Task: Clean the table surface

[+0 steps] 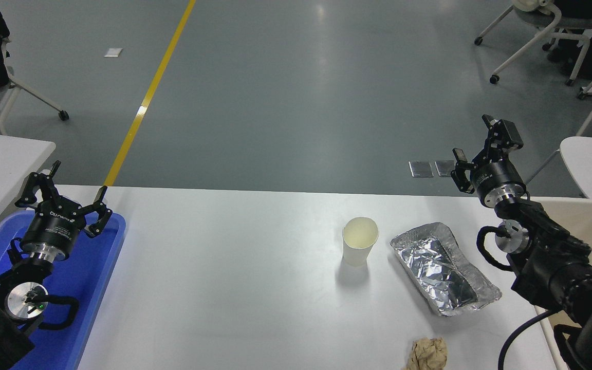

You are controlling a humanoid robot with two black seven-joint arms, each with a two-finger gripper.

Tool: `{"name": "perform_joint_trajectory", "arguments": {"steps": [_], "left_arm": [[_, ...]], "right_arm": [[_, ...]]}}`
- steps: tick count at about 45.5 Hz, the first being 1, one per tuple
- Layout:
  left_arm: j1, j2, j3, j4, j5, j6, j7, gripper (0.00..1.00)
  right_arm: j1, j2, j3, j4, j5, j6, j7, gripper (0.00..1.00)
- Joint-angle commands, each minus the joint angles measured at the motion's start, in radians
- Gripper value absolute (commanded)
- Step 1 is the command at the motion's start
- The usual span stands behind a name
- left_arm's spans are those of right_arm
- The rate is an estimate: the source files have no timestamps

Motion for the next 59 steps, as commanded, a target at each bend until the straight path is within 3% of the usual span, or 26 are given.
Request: {"name": "perform_joint_trajectory", "arguments": {"steps": [1,40,59], "left_arm": [[0.0,0.0,0.0,0.0,0.0,0.0,0.0,1.0],[0.0,0.0,0.002,0.0,0.0,0.0,0.0,1.0],[0.0,0.0,0.002,0.0,0.0,0.0,0.0,1.0]], "right_arm": [[0.0,-0.008,-0.001,0.001,-0.008,0.0,0.0,0.99],[-0.01,-0.035,-0.008,-0.001,-0.013,0.001,0.002,0.99],[0.064,-0.153,-0.372,0.012,-0.042,0.011,0.003,0.99]]}}
